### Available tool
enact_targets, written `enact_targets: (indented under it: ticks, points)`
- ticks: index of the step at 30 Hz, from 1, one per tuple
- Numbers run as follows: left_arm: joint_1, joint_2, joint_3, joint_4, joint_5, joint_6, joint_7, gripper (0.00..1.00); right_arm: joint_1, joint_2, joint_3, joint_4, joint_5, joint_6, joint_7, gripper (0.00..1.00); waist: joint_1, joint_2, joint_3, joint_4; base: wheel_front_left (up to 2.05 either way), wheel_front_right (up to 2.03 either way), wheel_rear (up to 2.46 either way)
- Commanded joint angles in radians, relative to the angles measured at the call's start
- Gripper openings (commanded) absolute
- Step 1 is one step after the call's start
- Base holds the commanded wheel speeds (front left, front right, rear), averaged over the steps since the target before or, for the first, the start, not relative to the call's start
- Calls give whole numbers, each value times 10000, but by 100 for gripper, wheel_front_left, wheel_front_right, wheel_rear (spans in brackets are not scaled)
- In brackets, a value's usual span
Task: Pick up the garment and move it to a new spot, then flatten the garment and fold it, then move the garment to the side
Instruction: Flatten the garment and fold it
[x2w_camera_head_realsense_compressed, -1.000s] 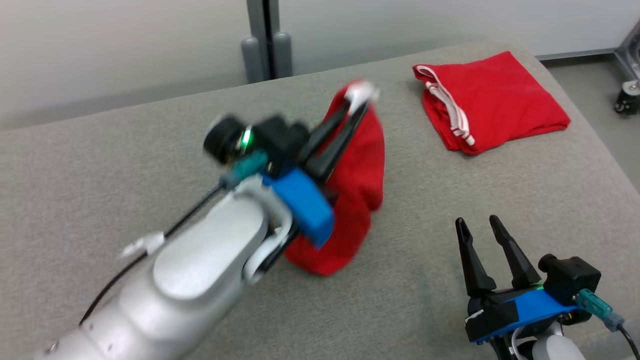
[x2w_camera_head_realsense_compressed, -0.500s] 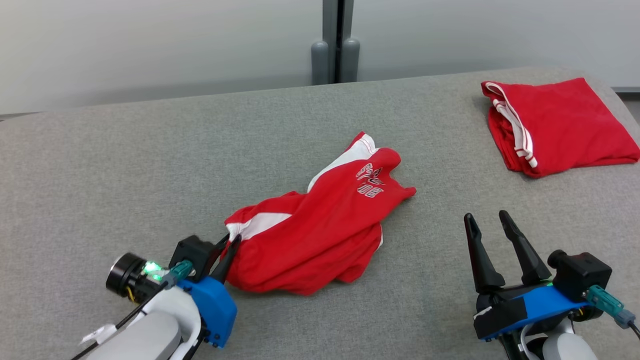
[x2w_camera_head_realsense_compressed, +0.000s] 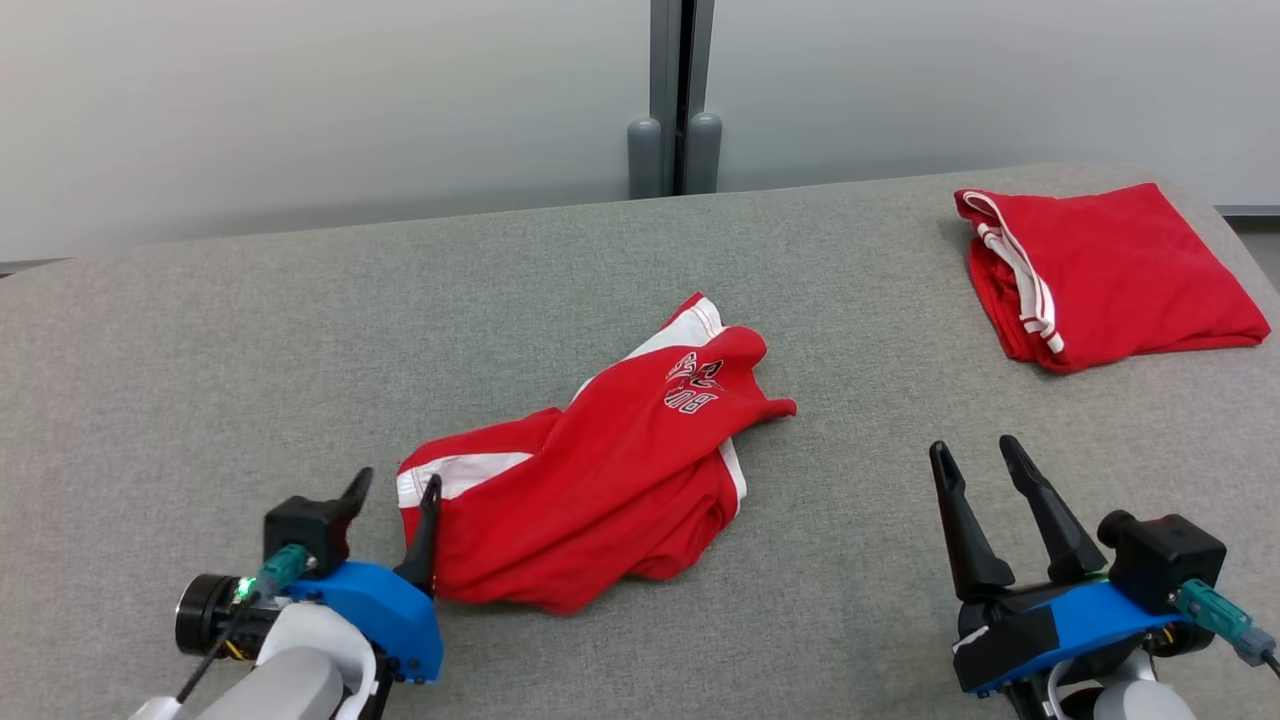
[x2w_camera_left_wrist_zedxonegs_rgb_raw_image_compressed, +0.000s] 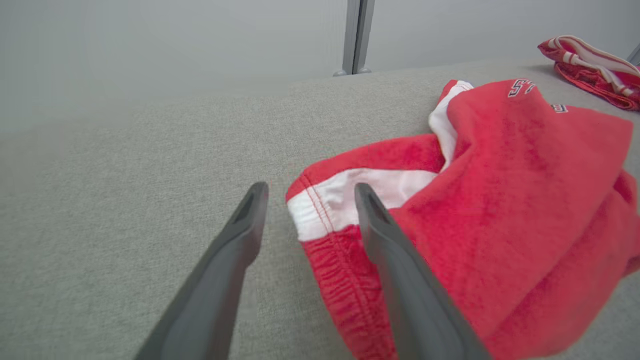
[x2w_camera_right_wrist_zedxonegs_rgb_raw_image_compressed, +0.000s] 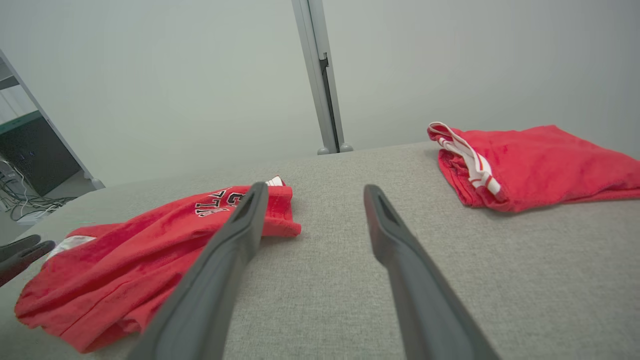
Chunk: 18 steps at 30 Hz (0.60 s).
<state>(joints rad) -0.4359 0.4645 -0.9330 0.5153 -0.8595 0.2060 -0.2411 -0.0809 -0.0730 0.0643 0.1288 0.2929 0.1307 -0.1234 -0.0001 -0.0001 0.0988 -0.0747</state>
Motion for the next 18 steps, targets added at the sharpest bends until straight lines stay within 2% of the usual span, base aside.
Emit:
enact_targets:
  ticks: [1,3,5,11,15,18]
  points:
    - [170,-120,332,35,-204,45,-127,100,85,-62,-38,-70,-27,1,46,100,1,1,-28,-15,0,0,0]
    - [372,-315,886,-114,-427,13,-214,100,128,-62,-84,-113,-52,1,59,100,1,1,-56,-11,0,0,0]
    - [533,-500,1884,-616,-329,-60,-250,100,171,-53,-150,-165,-64,1,72,100,1,1,-61,25,0,0,0]
    - [2124,-1451,5023,-2599,1395,-671,-242,100,253,-8,-329,-357,-121,1,116,100,1,1,-83,211,0,0,0]
    - [2936,-2040,6318,-3191,2593,-1311,-242,100,285,31,-384,-450,-177,1,162,100,1,1,-128,344,0,0,0]
    - [3373,-2347,7009,-3335,3300,-1610,-243,100,281,47,-467,-455,-184,1,200,100,1,1,-220,439,0,0,0]
